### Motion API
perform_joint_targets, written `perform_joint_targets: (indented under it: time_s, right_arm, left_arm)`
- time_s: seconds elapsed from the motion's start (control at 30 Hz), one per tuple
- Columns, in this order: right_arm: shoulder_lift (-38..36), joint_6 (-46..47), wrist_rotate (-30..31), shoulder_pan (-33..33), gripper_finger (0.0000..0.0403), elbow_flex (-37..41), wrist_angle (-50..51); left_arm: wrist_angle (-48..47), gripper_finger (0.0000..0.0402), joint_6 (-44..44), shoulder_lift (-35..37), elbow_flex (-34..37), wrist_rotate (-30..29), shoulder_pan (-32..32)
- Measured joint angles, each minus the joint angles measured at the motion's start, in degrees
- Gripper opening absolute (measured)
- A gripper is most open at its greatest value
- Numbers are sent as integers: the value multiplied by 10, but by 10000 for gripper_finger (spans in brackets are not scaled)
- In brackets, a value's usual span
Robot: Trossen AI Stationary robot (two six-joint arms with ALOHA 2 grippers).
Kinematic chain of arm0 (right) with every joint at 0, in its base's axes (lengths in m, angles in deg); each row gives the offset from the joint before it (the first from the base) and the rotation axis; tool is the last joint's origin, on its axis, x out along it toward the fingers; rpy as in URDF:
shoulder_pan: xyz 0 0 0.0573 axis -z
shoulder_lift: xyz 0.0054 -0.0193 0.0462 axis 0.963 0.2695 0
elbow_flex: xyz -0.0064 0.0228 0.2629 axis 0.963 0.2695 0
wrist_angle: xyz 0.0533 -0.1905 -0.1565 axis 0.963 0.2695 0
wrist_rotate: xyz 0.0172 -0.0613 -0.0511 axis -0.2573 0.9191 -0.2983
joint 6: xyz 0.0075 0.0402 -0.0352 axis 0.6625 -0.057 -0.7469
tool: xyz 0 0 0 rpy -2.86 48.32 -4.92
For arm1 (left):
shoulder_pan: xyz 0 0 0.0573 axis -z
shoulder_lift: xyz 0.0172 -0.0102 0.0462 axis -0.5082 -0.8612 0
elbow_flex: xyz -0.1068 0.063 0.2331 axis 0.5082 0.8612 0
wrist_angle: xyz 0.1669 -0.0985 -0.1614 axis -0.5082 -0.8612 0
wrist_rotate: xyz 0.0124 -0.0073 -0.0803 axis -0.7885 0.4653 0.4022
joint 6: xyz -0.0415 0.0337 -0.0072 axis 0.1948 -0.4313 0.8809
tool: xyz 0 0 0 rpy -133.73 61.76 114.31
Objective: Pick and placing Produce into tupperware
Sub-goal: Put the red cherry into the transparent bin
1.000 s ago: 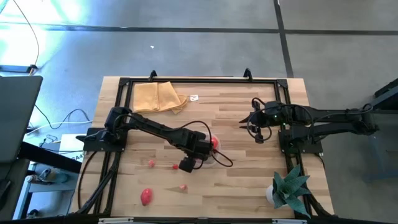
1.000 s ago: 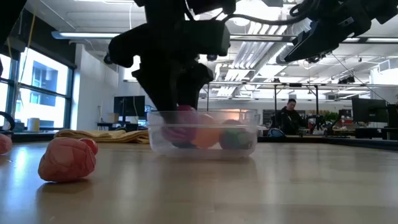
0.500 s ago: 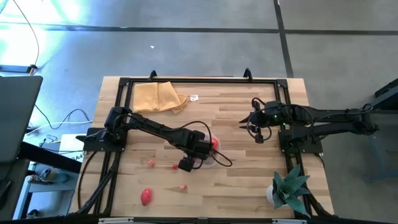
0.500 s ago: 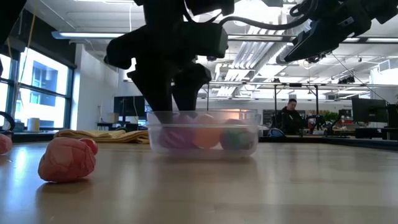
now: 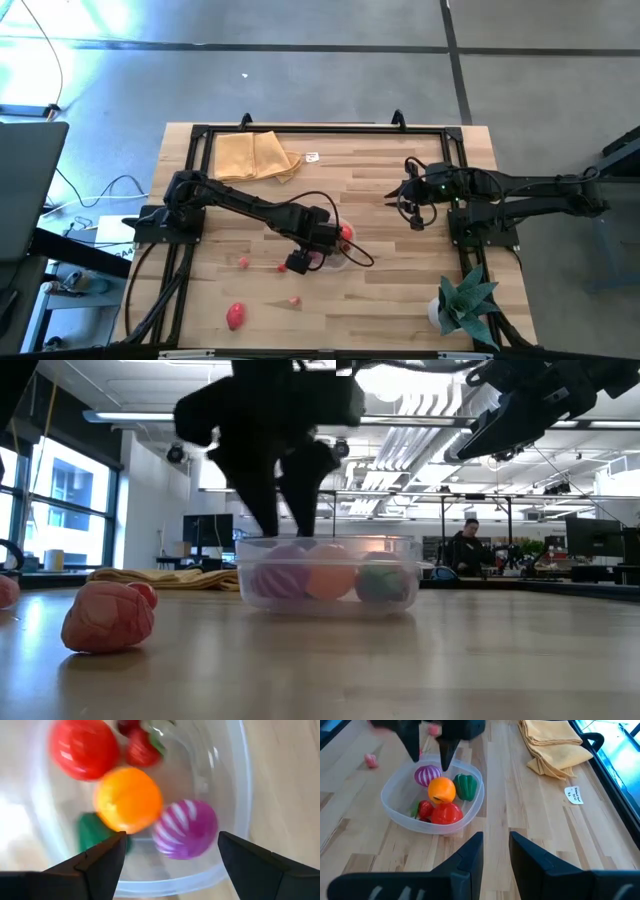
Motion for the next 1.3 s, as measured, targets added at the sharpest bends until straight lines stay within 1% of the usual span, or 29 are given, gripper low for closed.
perform_joint_targets:
  time_s: [0.13, 0.3, 0.47, 0.57, 0.8, 0.9, 0.97, 1.07, 1.13, 1.2, 1.3]
  right_arm:
    - [0, 0, 0, 0, 83, 0, 1]
    - [0, 0, 0, 0, 83, 0, 0]
    - [0, 0, 0, 0, 83, 0, 0]
    - [0, 0, 0, 0, 83, 0, 0]
    - [0, 0, 0, 0, 83, 0, 1]
    - [0, 0, 0, 0, 83, 0, 0]
    - [0, 0, 0, 0, 83, 0, 0]
    - [0, 0, 0, 0, 83, 0, 1]
    - [0, 0, 0, 0, 83, 0, 0]
    - [0, 0, 0, 0, 83, 0, 0]
    - [0, 0, 0, 0, 83, 0, 1]
  left_arm:
    - [-62, 291, 0, 6, -49, -34, 0]
    - [-144, 279, 20, 7, -99, -60, 0]
    - [-208, 268, 66, 21, -105, -60, 6]
    - [-235, 260, 102, 39, -103, -74, 25]
    - [-248, 239, 203, 103, -55, -130, 95]
    - [-242, 230, 245, 123, -15, -134, 122]
    - [-212, 224, 263, 136, 23, -132, 140]
    - [-139, 214, 264, 150, 91, -116, 167]
    - [-89, 208, 247, 159, 133, -102, 182]
    - [-47, 202, 226, 166, 162, -91, 193]
    - [-5, 193, 198, 171, 188, -85, 201]
